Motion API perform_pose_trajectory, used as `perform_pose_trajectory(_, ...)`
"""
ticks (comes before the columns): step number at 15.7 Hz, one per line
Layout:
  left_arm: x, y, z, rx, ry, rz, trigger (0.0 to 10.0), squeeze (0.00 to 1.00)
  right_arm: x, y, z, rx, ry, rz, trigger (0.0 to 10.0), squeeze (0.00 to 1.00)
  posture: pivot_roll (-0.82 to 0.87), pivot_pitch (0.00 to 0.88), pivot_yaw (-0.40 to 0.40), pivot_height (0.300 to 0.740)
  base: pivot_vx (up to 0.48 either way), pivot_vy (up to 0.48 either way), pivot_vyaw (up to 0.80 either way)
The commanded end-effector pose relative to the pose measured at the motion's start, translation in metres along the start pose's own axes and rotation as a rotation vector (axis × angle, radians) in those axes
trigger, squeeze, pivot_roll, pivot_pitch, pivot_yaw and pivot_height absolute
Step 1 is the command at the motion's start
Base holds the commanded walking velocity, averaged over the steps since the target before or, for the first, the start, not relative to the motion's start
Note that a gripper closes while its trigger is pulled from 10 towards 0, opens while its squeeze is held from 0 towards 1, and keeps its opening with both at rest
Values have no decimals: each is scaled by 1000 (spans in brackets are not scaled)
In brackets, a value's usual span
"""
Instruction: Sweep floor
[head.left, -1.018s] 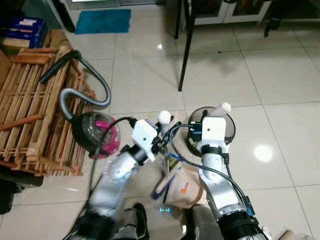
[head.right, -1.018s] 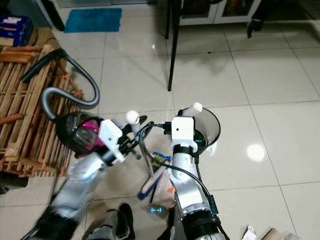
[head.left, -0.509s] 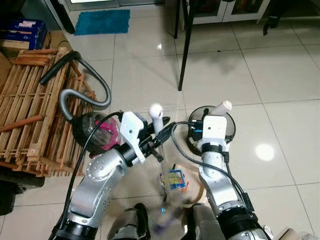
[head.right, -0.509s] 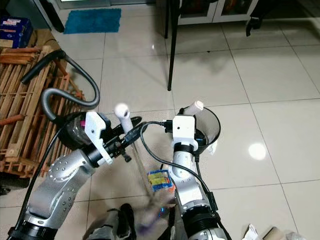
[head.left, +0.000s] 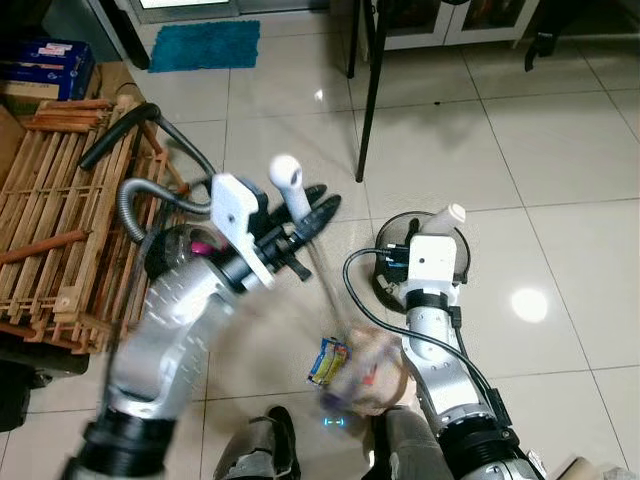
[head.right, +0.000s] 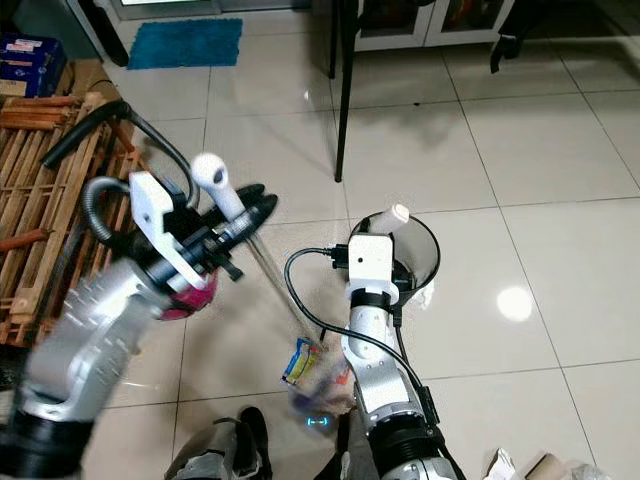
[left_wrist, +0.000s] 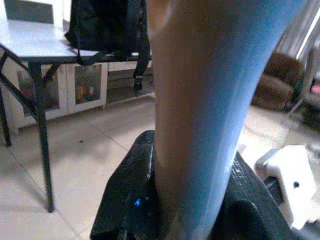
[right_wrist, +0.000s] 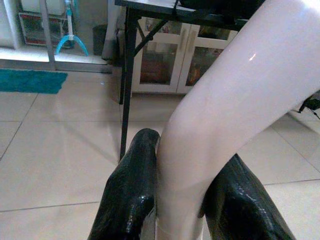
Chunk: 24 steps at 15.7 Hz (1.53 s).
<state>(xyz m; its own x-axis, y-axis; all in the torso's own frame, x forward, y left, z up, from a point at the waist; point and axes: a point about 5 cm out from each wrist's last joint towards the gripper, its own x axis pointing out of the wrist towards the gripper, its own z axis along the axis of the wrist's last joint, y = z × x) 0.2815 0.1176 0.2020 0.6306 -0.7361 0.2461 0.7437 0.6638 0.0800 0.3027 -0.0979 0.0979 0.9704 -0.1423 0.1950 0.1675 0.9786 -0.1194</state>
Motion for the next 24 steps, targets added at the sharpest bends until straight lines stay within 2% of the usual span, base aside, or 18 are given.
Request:
perform_pose_trajectory(1,-3,4,5,39,-3,-4,10000,0,-9,-1,-17,-3,82,9,10000,0,-46,257,75,740,0,0,0)
perform_pose_trajectory(2,-8,13,6,79,14,22,10000,0,-11,-1,-18,-2,87,11,10000,0,-48,255,75,740,0,0,0)
perform_pose_trajectory(4,-13,21,1,132,57,60,10000,0,-13,-1,-19,2,91,16,10000,0,-49,252,73,740,0,0,0)
perform_pose_trajectory(6,-18,21,-12,145,97,105,10000,0,-14,0,-19,5,94,22,10000,0,-50,251,71,740,0,0,0)
perform_pose_trajectory(7,-20,17,-26,156,122,131,10000,0,-15,0,-20,8,95,24,10000,0,-53,251,69,740,0,0,0)
perform_pose_trajectory(11,-5,13,-65,198,109,333,10000,0,-18,2,-18,25,95,37,10000,0,-86,256,55,740,0,0,0)
perform_pose_trajectory(14,2,14,-86,221,128,429,10000,0,-21,1,-19,24,94,50,10000,0,-98,254,47,740,0,0,0)
perform_pose_trajectory(16,8,13,-91,184,116,454,10000,0,-22,0,-19,22,93,55,10000,0,-105,256,45,740,0,0,0)
perform_pose_trajectory(17,17,9,-89,120,74,470,10000,0,-23,0,-19,23,95,59,10000,0,-105,256,45,740,0,0,0)
perform_pose_trajectory(18,17,9,-89,120,74,470,10000,0,-23,0,-19,23,95,59,10000,0,-105,256,45,740,0,0,0)
perform_pose_trajectory(20,25,4,-83,17,2,508,10000,0,-24,2,-20,23,98,66,10000,0,-99,248,44,740,0,0,0)
perform_pose_trajectory(24,35,3,-72,-90,-106,583,10000,0,-22,3,-19,28,99,71,10000,0,-98,240,46,740,0,0,0)
